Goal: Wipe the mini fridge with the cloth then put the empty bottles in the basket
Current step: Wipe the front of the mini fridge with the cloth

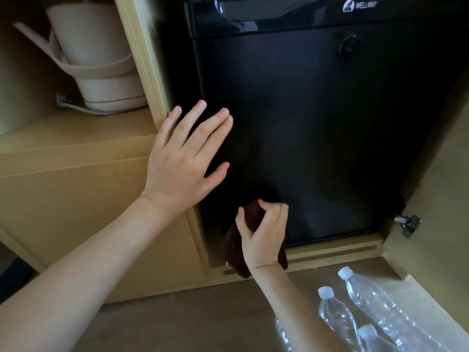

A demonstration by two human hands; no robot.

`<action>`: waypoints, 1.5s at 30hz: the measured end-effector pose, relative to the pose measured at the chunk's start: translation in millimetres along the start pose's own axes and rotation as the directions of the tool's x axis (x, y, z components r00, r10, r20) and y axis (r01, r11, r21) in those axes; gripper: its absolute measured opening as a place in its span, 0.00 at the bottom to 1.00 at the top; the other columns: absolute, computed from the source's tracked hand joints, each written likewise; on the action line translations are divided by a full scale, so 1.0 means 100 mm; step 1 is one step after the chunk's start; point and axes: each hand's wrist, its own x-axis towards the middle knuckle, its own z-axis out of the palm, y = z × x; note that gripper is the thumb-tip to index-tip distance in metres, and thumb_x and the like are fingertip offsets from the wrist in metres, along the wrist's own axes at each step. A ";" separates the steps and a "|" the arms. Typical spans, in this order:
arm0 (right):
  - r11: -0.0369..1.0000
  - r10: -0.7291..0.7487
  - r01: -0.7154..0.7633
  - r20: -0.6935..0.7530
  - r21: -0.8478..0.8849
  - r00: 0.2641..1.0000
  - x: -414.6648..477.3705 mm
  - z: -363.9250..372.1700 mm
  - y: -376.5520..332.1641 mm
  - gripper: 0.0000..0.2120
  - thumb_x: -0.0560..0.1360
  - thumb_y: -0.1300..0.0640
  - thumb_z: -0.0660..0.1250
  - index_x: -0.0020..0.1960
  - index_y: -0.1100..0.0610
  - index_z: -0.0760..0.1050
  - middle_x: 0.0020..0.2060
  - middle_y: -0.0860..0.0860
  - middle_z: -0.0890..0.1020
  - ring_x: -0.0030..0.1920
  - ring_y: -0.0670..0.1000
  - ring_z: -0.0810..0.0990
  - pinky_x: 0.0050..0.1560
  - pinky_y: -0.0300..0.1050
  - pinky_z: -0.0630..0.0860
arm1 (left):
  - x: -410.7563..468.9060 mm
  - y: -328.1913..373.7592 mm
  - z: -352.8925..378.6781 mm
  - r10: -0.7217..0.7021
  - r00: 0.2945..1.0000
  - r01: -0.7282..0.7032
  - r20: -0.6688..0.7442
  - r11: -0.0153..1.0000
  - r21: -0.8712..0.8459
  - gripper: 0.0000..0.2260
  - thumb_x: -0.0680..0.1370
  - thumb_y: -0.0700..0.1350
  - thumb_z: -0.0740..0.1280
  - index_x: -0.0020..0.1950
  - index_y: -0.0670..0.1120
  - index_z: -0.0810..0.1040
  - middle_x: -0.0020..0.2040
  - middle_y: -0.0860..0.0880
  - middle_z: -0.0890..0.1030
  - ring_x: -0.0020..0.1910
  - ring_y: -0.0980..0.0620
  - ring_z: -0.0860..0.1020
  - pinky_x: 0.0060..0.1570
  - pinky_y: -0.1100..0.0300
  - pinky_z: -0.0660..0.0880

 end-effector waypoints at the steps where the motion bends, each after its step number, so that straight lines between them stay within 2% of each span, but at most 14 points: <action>1: 1.000 -0.002 0.003 -0.055 0.025 0.999 0.15 0.00 -0.07 0.16 0.75 0.50 0.72 0.54 0.57 0.69 0.47 0.53 0.73 0.46 0.48 0.72 0.49 0.30 0.68 | 0.00 0.01 0.00 0.000 1.000 0.000 0.000 1.000 0.000 0.27 0.79 0.54 0.65 0.76 0.46 0.68 0.75 0.49 0.70 0.76 0.44 0.65 0.76 0.44 0.57; 4: 0.993 0.018 0.006 -0.199 0.120 0.980 0.57 0.01 -0.18 0.17 0.77 0.45 0.68 0.54 0.57 0.70 0.48 0.48 0.70 0.47 0.44 0.70 0.52 0.28 0.66 | 0.02 0.00 0.00 0.023 1.000 -0.023 -0.013 0.999 0.031 0.27 0.79 0.54 0.65 0.76 0.45 0.69 0.75 0.48 0.71 0.75 0.43 0.65 0.77 0.43 0.56; 6: 0.991 0.031 0.000 -0.229 0.136 0.973 0.53 0.02 -0.15 0.17 0.78 0.46 0.68 0.55 0.59 0.70 0.47 0.52 0.71 0.46 0.46 0.70 0.51 0.30 0.67 | 0.01 -0.01 0.00 0.034 0.999 -0.033 -0.008 0.999 0.036 0.27 0.79 0.55 0.64 0.76 0.45 0.68 0.75 0.48 0.70 0.76 0.43 0.65 0.77 0.43 0.57; 10: 0.950 0.301 -0.277 -0.190 0.146 0.934 0.10 0.00 0.01 0.18 0.76 0.51 0.68 0.55 0.65 0.72 0.46 0.56 0.72 0.44 0.50 0.73 0.45 0.44 0.76 | 0.01 -0.01 -0.01 0.038 0.999 -0.038 0.015 0.999 0.023 0.27 0.80 0.54 0.64 0.77 0.45 0.67 0.75 0.48 0.70 0.76 0.42 0.64 0.77 0.44 0.56; 12: 0.925 0.374 -0.351 -0.179 0.149 0.910 0.07 -0.02 -0.01 0.17 0.76 0.51 0.68 0.55 0.64 0.72 0.46 0.52 0.71 0.44 0.48 0.73 0.46 0.39 0.75 | 0.04 0.00 -0.06 0.040 0.999 -0.041 0.032 0.999 0.021 0.27 0.80 0.53 0.64 0.77 0.44 0.66 0.75 0.47 0.70 0.76 0.42 0.64 0.77 0.44 0.54; 15: 0.918 0.380 -0.338 -0.213 0.210 0.900 0.30 -0.06 -0.18 0.14 0.77 0.49 0.68 0.54 0.59 0.72 0.47 0.48 0.70 0.46 0.39 0.71 0.51 0.26 0.67 | 0.11 0.08 -0.11 0.068 0.997 -0.070 0.040 0.996 0.060 0.27 0.80 0.52 0.64 0.77 0.43 0.66 0.77 0.47 0.67 0.77 0.44 0.61 0.78 0.44 0.50; 22: 0.947 0.271 -0.205 -0.276 0.247 0.922 0.67 -0.10 -0.22 0.15 0.77 0.49 0.68 0.55 0.58 0.71 0.48 0.45 0.68 0.48 0.39 0.72 0.51 0.29 0.69 | 0.24 0.32 -0.01 -0.004 0.995 0.008 0.095 0.999 -0.041 0.31 0.79 0.51 0.66 0.79 0.42 0.62 0.79 0.46 0.63 0.80 0.45 0.57 0.78 0.45 0.51; 27: 0.816 0.572 -0.523 -0.215 0.246 0.792 0.20 -0.13 0.01 0.15 0.77 0.50 0.67 0.54 0.60 0.69 0.47 0.48 0.69 0.45 0.45 0.72 0.49 0.39 0.76 | 0.21 0.32 0.03 -0.014 0.995 0.020 0.094 0.998 -0.062 0.31 0.80 0.52 0.64 0.79 0.43 0.60 0.79 0.45 0.62 0.80 0.45 0.54 0.79 0.47 0.51; 31: 0.864 0.485 -0.417 -0.239 0.282 0.841 0.54 -0.18 -0.18 0.12 0.77 0.47 0.67 0.52 0.52 0.68 0.47 0.38 0.67 0.48 0.38 0.73 0.47 0.24 0.68 | 0.23 0.37 0.02 -0.032 0.996 0.038 0.088 0.997 -0.066 0.31 0.79 0.52 0.64 0.79 0.42 0.60 0.79 0.45 0.62 0.80 0.45 0.55 0.79 0.47 0.51; 36: 0.933 0.319 -0.254 -0.262 0.254 0.911 0.81 -0.21 -0.18 0.14 0.77 0.46 0.68 0.54 0.54 0.70 0.47 0.43 0.67 0.48 0.40 0.73 0.49 0.27 0.69 | 0.23 0.38 0.04 -0.026 0.996 0.030 0.080 0.998 -0.056 0.31 0.79 0.53 0.64 0.79 0.43 0.60 0.79 0.46 0.62 0.80 0.45 0.55 0.79 0.46 0.51; 38: 0.910 0.392 -0.328 -0.268 0.253 0.880 0.60 -0.19 -0.03 0.14 0.77 0.48 0.68 0.54 0.57 0.70 0.47 0.45 0.68 0.47 0.40 0.72 0.51 0.31 0.71 | 0.23 0.37 0.04 -0.024 0.996 0.029 0.085 0.998 -0.061 0.31 0.79 0.53 0.64 0.80 0.43 0.60 0.79 0.46 0.62 0.80 0.45 0.55 0.79 0.46 0.51; 41: 0.794 0.607 -0.565 -0.257 0.223 0.752 0.28 -0.18 0.12 0.15 0.78 0.50 0.67 0.54 0.62 0.70 0.48 0.53 0.71 0.45 0.48 0.72 0.49 0.45 0.76 | 0.24 0.36 0.04 -0.022 0.995 0.028 0.100 0.998 -0.063 0.31 0.80 0.53 0.63 0.80 0.43 0.59 0.79 0.46 0.62 0.80 0.44 0.55 0.78 0.46 0.51; 43: 0.752 0.659 -0.619 -0.254 0.226 0.708 0.23 -0.20 0.10 0.16 0.78 0.50 0.67 0.54 0.62 0.70 0.48 0.54 0.71 0.45 0.50 0.72 0.48 0.46 0.76 | 0.24 0.37 0.03 -0.027 0.995 0.033 0.096 0.998 -0.059 0.31 0.80 0.52 0.63 0.79 0.43 0.60 0.79 0.45 0.62 0.80 0.44 0.55 0.78 0.46 0.51; 45: 0.780 0.623 -0.565 -0.253 0.269 0.740 0.35 -0.24 0.03 0.14 0.78 0.51 0.69 0.53 0.60 0.70 0.49 0.52 0.71 0.46 0.49 0.73 0.49 0.41 0.74 | 0.26 0.38 0.03 -0.013 0.996 0.018 0.087 0.998 -0.053 0.31 0.79 0.52 0.64 0.79 0.42 0.60 0.79 0.45 0.62 0.80 0.44 0.56 0.78 0.46 0.51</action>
